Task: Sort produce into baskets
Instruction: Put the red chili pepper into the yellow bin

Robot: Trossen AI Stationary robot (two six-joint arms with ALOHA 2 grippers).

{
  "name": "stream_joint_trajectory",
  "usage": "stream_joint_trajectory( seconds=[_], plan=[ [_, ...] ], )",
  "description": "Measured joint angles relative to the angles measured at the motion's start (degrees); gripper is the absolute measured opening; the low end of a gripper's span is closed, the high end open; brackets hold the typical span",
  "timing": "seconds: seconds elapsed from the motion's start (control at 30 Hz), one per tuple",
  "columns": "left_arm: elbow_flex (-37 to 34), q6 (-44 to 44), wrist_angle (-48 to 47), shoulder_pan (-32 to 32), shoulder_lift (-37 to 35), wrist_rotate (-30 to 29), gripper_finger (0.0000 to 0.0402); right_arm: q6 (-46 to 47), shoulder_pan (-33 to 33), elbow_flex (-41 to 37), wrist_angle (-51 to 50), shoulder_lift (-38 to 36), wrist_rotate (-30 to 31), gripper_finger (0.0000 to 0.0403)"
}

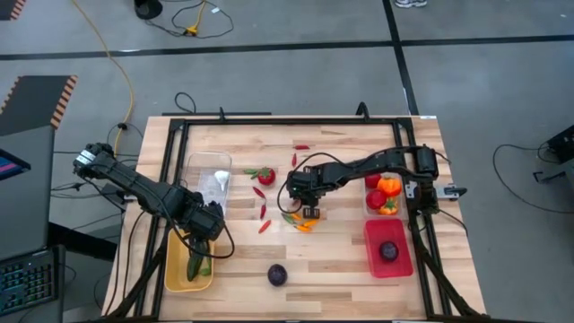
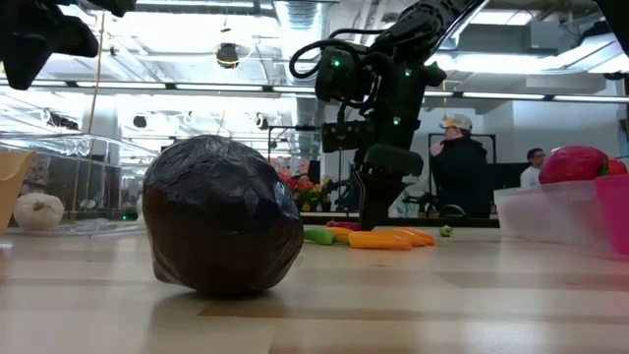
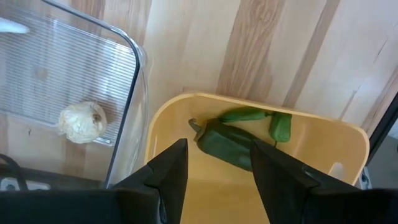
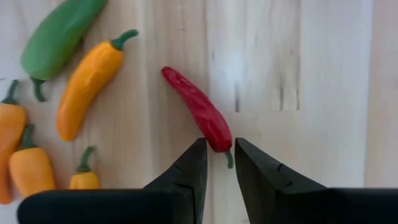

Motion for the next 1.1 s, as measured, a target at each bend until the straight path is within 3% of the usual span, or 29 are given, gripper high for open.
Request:
stream_joint_trajectory(
  seconds=[0.23,0.77,1.1],
  plan=[
    [0.00,0.00,0.04,0.00,0.00,-0.12,0.0159,0.02,0.03,0.00,0.02,0.00,-1.39,0.0105],
    [0.00,0.08,0.16,0.00,0.00,-1.93,0.0159,0.11,0.01,0.04,0.54,0.00,-1.37,0.0040],
    [-0.02,0.94,6.24,0.00,0.00,-4.75,0.0159,0.00,0.10,0.04,0.85,0.02,-2.02,0.0024]
  ],
)
